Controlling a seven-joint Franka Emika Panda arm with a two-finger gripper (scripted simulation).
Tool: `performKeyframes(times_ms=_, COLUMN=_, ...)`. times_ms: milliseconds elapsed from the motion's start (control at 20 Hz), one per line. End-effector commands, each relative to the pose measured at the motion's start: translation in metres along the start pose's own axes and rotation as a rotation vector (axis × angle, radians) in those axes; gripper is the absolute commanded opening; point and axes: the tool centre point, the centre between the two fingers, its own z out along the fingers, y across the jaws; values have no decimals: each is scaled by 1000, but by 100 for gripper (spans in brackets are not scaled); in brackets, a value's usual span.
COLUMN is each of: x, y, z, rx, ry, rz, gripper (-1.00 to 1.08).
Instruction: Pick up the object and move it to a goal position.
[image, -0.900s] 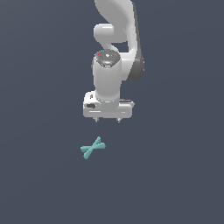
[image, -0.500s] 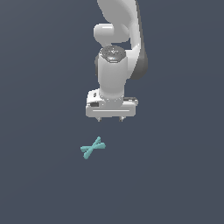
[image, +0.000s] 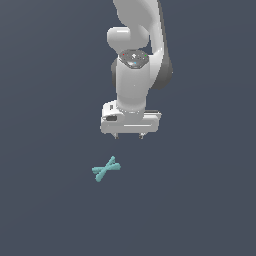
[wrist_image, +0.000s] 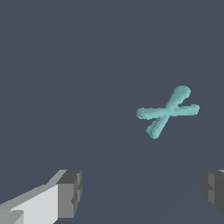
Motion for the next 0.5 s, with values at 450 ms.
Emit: performKeyframes(times_ms=450, x=11, y=16, z=18, rx=11, ry=-13, rz=168, gripper=100)
